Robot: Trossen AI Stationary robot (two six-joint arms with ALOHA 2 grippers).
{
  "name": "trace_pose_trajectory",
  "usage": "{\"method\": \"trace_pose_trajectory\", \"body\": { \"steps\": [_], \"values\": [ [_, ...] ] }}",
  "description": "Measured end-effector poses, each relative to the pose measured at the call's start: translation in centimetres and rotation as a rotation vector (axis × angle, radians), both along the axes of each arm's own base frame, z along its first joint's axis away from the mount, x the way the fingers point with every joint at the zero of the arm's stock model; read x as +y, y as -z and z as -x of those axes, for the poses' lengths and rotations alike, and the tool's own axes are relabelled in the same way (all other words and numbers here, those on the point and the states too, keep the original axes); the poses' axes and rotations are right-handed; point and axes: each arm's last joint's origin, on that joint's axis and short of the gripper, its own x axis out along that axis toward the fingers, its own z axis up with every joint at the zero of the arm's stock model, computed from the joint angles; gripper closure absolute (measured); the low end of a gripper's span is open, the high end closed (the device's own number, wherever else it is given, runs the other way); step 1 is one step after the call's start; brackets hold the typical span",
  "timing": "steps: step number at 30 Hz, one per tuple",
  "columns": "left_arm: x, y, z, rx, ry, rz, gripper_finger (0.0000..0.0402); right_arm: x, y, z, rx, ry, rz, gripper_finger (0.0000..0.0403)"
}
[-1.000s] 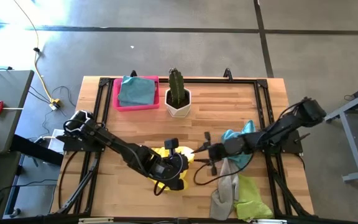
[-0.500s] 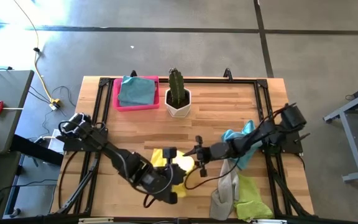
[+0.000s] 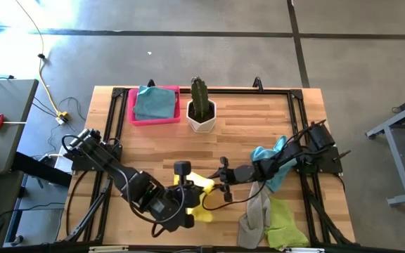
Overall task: Fold microfiber towels
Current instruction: Fold the yellow microfiber towel
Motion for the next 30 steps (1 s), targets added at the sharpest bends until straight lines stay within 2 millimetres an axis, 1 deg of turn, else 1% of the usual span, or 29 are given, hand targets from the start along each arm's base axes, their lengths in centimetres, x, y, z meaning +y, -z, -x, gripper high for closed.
{"method": "trace_pose_trajectory", "body": {
  "steps": [11, 15, 18, 22, 27, 29, 30],
  "values": [
    [0.6, -2.0, 1.0, 0.015, -0.028, -0.051, 0.0401, -0.1, 0.3, 0.0, 0.01, 0.04, -0.009, 0.0275],
    [0.7, -3.2, 1.7, 0.02, -0.025, -0.059, 0.0401, -0.1, 0.3, 0.0, 0.012, 0.045, -0.023, 0.0275],
    [0.9, -3.5, 1.8, 0.018, -0.035, -0.074, 0.0401, -0.1, 0.3, 0.0, 0.01, 0.044, -0.022, 0.028],
    [1.1, -4.0, 2.2, 0.034, -0.038, -0.086, 0.0401, -0.1, 0.3, 0.0, 0.013, 0.045, -0.023, 0.0314],
    [1.5, -4.3, 2.8, 0.055, -0.064, -0.083, 0.0401, -0.1, 0.4, 0.1, 0.027, 0.053, -0.038, 0.0385],
    [1.5, -4.2, 2.9, 0.063, -0.076, -0.075, 0.0401, -0.1, 0.5, 0.1, 0.036, 0.055, -0.04, 0.0397],
    [1.5, -4.1, 3.0, 0.069, -0.08, -0.068, 0.0401, -0.1, 0.5, 0.1, 0.036, 0.056, -0.039, 0.0396]
  ]
}}
